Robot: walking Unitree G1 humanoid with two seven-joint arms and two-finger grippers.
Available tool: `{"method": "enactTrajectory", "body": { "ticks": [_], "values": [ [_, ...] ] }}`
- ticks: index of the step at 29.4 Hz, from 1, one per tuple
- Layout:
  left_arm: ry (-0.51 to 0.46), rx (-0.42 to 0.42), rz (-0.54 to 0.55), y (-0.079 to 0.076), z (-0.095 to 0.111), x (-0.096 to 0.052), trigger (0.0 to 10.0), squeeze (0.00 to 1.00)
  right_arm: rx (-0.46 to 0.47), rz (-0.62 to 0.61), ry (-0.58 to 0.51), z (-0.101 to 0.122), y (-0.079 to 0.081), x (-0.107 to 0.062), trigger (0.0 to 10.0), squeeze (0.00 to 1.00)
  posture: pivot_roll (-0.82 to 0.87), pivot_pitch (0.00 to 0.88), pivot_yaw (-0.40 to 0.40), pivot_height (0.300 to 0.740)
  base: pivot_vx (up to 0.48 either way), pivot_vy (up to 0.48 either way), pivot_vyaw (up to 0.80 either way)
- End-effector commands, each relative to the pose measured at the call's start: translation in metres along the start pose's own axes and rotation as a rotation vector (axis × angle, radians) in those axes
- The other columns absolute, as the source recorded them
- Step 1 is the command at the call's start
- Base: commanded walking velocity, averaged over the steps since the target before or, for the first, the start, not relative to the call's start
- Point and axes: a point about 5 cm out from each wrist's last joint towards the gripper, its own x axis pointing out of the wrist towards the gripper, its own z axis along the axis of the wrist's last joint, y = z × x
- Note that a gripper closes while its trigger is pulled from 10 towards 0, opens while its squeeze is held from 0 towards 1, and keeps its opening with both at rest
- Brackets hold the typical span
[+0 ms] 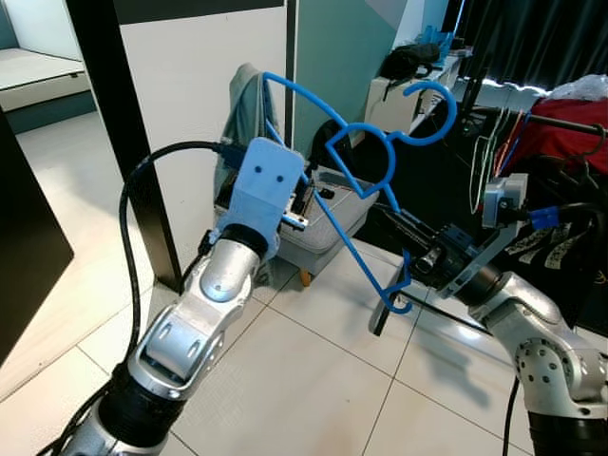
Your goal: Hang hanger
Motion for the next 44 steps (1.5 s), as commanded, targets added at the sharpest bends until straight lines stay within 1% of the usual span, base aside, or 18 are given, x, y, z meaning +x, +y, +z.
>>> {"method": "enactTrajectory", "body": {
  "ticks": [1, 3, 4, 6, 12, 15, 19, 21, 23, 27, 35, 36, 37, 38, 40, 41, 42, 44],
  "values": [
    [-0.003, 0.081, -0.006, 0.001, -0.004, 0.000, 10.0, 0.00, -0.012, 0.021, -0.033, 0.010, 0.002, 0.001, 10.0, 0.00, -0.02, 0.000, -0.030, 0.740, 0.000, 0.000, 0.00],
    [-0.003, 0.081, -0.006, 0.001, -0.004, 0.000, 10.0, 0.00, -0.012, 0.021, -0.033, 0.010, 0.002, 0.001, 10.0, 0.00, -0.02, 0.000, -0.030, 0.740, 0.000, 0.000, 0.00],
    [-0.007, 0.103, -0.005, 0.001, -0.005, 0.000, 10.0, 0.00, -0.011, 0.026, -0.034, 0.010, 0.003, 0.002, 10.0, 0.00, -0.02, 0.000, -0.031, 0.740, 0.000, 0.000, 0.00],
    [-0.007, 0.103, -0.005, 0.001, -0.005, 0.000, 10.0, 0.00, -0.011, 0.026, -0.034, 0.010, 0.003, 0.002, 10.0, 0.00, -0.02, 0.000, -0.031, 0.740, 0.000, 0.000, 0.00],
    [-0.014, 0.159, 0.029, 0.006, -0.008, 0.001, 10.0, 0.00, -0.012, 0.039, -0.039, 0.013, 0.004, 0.004, 10.0, 0.00, -0.02, 0.000, -0.030, 0.740, 0.000, 0.000, 0.00],
    [-0.009, 0.162, 0.040, 0.006, -0.010, 0.002, 10.0, 0.00, -0.015, 0.040, -0.042, 0.015, 0.005, 0.003, 10.0, 0.00, -0.03, 0.000, -0.028, 0.740, 0.000, 0.000, 0.00],
    [-0.016, 0.146, 0.045, 0.007, -0.008, 0.004, 10.0, 0.00, -0.017, 0.038, -0.040, 0.015, 0.005, 0.003, 10.0, 0.00, -0.03, 0.000, -0.029, 0.740, 0.000, 0.000, 0.00],
    [-0.021, 0.105, 0.046, 0.006, -0.005, 0.005, 10.0, 0.00, -0.018, 0.036, -0.038, 0.015, 0.005, 0.003, 10.0, 0.00, -0.03, 0.000, -0.028, 0.740, 0.000, 0.000, 0.00],
    [-0.023, 0.085, 0.047, 0.005, -0.004, 0.006, 10.0, 0.00, -0.018, 0.036, -0.038, 0.015, 0.004, 0.003, 10.0, 0.00, -0.03, 0.000, -0.028, 0.740, 0.000, 0.000, 0.00],
    [0.006, 0.067, 0.048, 0.002, -0.010, 0.005, 10.0, 0.00, -0.017, 0.039, -0.040, 0.015, 0.005, 0.004, 10.0, 0.00, -0.03, 0.000, -0.030, 0.740, 0.000, 0.000, 0.00],
    [0.032, 0.070, 0.077, 0.005, -0.014, 0.005, 10.0, 0.00, -0.016, 0.042, -0.041, 0.016, 0.006, 0.004, 10.0, 0.00, -0.03, 0.000, -0.029, 0.740, 0.000, 0.000, 0.00],
    [0.054, 0.071, 0.106, 0.008, -0.017, 0.005, 10.0, 0.00, -0.015, 0.045, -0.042, 0.016, 0.006, 0.004, 10.0, 0.00, -0.03, 0.000, -0.029, 0.740, 0.000, 0.000, 0.00],
    [0.054, 0.071, 0.106, 0.008, -0.017, 0.005, 10.0, 0.00, -0.015, 0.045, -0.042, 0.016, 0.006, 0.004, 10.0, 0.00, -0.03, 0.000, -0.029, 0.740, 0.000, 0.000, 0.00],
    [0.100, 0.087, 0.137, 0.014, -0.025, 0.006, 9.7, 0.00, -0.014, 0.049, -0.045, 0.017, 0.008, 0.005, 10.0, 0.00, -0.03, 0.000, -0.026, 0.740, 0.000, 0.000, 0.00],
    [0.100, 0.087, 0.137, 0.014, -0.025, 0.006, 9.7, 0.00, -0.014, 0.049, -0.045, 0.017, 0.008, 0.005, 10.0, 0.00, -0.03, 0.000, -0.026, 0.740, 0.000, 0.000, 0.00],
    [0.132, 0.092, 0.162, 0.019, -0.031, 0.006, 0.0, 0.00, -0.014, 0.053, -0.049, 0.018, 0.009, 0.005, 10.0, 0.00, -0.03, 0.000, -0.024, 0.740, 0.000, 0.000, 0.00],
    [0.154, 0.099, 0.179, 0.023, -0.037, 0.006, 0.0, 0.00, -0.015, 0.056, -0.052, 0.018, 0.010, 0.006, 10.0, 0.00, -0.04, 0.000, -0.022, 0.740, 0.000, 0.000, 0.00],
    [0.167, 0.101, 0.191, 0.026, -0.040, 0.006, 0.0, 0.00, -0.015, 0.057, -0.054, 0.019, 0.011, 0.006, 10.0, 0.00, -0.04, 0.000, -0.022, 0.740, 0.000, 0.000, 0.00]
  ]
}}
